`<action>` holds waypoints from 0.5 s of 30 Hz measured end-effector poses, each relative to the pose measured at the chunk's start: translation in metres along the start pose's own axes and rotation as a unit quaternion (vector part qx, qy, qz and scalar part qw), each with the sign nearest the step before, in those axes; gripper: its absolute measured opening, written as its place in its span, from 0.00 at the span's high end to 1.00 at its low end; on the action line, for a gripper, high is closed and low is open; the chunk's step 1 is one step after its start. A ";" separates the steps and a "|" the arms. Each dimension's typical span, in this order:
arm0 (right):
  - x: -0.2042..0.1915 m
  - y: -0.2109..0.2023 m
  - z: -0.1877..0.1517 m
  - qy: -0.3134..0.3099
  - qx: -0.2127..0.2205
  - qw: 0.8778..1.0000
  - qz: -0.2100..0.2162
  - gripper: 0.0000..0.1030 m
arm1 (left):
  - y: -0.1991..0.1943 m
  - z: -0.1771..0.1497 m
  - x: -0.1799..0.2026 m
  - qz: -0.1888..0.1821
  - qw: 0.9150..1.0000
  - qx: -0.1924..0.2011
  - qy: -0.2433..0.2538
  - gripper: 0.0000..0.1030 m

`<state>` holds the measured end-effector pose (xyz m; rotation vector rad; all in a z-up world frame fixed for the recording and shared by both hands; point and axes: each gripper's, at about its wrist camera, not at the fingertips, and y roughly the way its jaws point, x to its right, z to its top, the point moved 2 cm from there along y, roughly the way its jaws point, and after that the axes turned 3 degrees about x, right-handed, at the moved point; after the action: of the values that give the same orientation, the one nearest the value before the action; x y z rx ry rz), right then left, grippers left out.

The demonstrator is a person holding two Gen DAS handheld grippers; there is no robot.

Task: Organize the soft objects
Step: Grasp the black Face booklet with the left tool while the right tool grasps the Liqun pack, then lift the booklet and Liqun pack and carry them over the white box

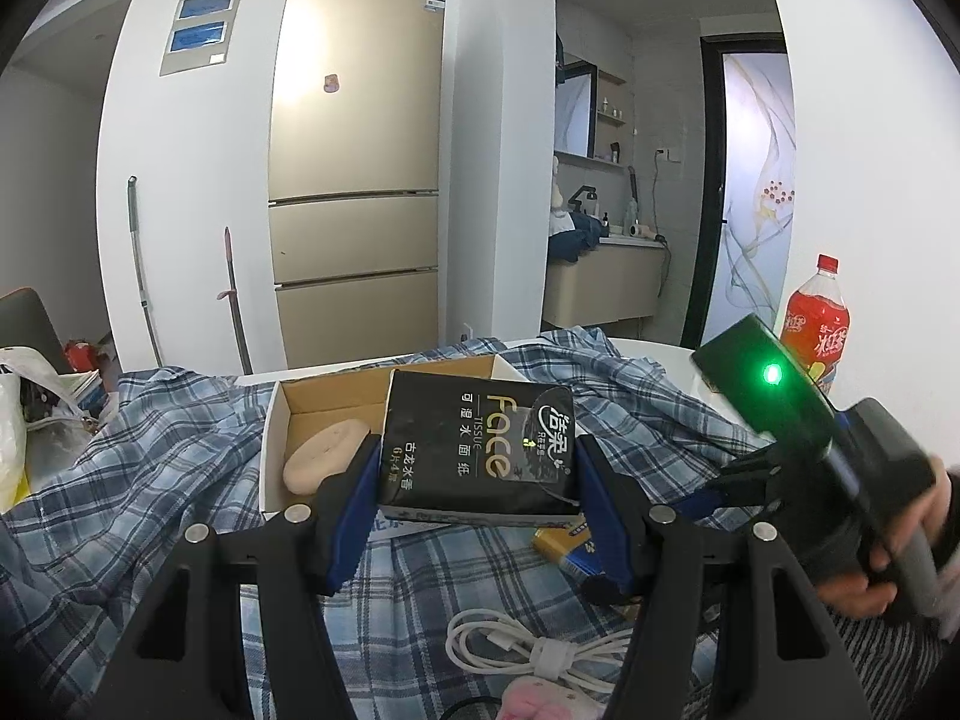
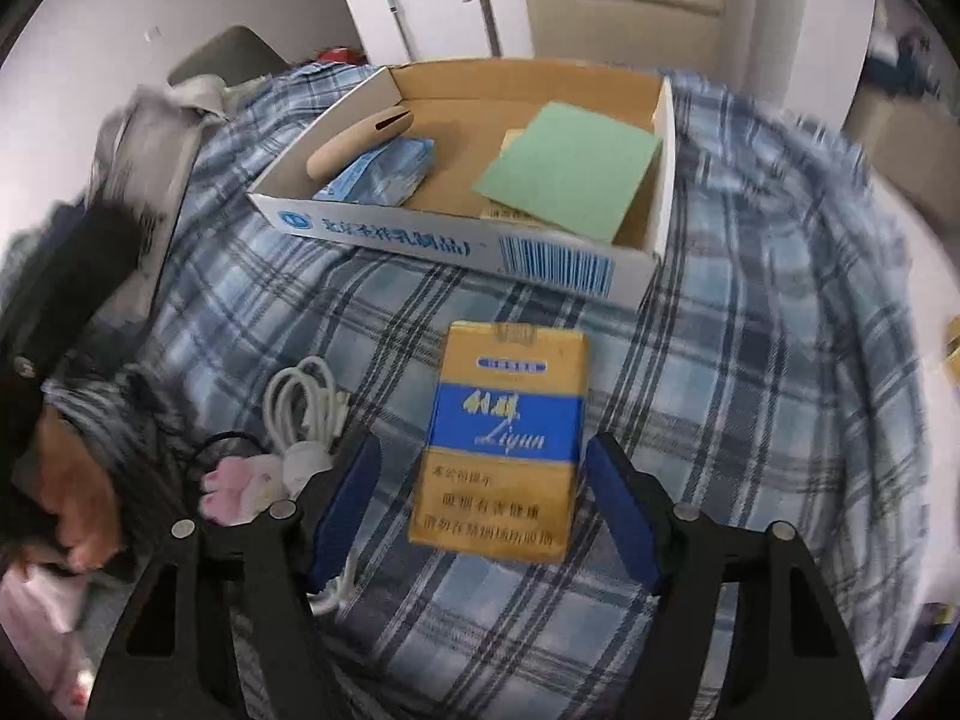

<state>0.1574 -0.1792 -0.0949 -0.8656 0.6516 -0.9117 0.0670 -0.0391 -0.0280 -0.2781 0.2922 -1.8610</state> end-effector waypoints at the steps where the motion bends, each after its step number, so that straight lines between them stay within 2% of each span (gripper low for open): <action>1: -0.003 0.001 0.002 -0.007 0.007 1.000 -0.015 0.31 | 0.000 0.000 -0.001 0.002 1.000 0.000 -0.002 0.37; 3: -0.005 0.005 0.006 -0.008 0.013 0.999 -0.043 0.32 | 0.000 0.000 -0.003 0.005 1.000 0.000 -0.007 0.37; 5: -0.003 0.009 0.007 0.005 0.014 0.999 -0.051 0.35 | 0.000 0.000 -0.005 0.008 1.000 0.000 -0.013 0.37; 7: 0.000 0.011 0.006 0.012 0.019 0.998 -0.058 0.45 | 0.001 0.000 -0.006 0.008 1.000 -0.002 -0.018 0.37; 15: -0.004 0.003 -0.004 0.001 0.072 0.994 -0.077 0.49 | -0.003 0.001 -0.003 0.015 1.000 0.006 -0.010 0.37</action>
<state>0.1539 -0.1765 -0.0989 -0.7932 0.5177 -1.0853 0.0655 -0.0360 -0.0262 -0.2824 0.2691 -1.8294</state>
